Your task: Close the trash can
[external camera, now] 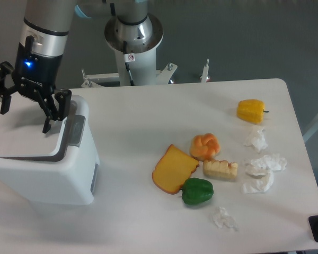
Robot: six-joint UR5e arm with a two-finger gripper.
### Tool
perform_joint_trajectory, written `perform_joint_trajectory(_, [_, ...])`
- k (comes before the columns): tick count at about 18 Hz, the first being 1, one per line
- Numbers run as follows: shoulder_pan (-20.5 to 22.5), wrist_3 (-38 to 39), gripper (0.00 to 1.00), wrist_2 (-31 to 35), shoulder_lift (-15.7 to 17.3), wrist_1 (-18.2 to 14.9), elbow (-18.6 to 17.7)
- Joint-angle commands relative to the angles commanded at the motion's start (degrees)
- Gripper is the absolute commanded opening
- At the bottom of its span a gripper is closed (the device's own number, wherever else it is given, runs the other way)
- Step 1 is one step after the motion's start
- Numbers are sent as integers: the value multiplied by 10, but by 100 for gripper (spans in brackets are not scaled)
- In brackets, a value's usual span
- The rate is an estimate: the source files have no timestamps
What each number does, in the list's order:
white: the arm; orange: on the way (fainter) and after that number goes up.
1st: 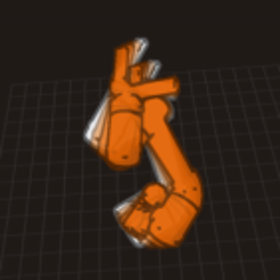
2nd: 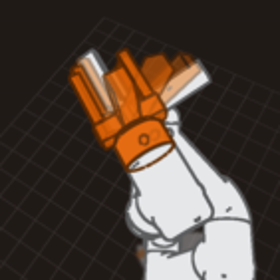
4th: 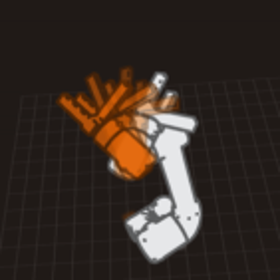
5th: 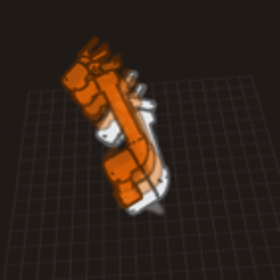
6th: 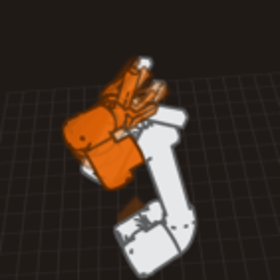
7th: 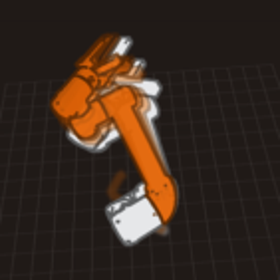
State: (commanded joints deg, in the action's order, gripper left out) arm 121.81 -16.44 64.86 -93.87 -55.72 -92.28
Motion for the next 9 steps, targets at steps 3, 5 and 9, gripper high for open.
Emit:
perform_joint_trajectory(3, [4, 1, 100, 0, 1, 0, -2])
perform_joint_trajectory(5, [6, 2, 100, 0, 1, 0, -3])
perform_joint_trajectory(9, [7, 1, 100, 1, 1, 0, -3])
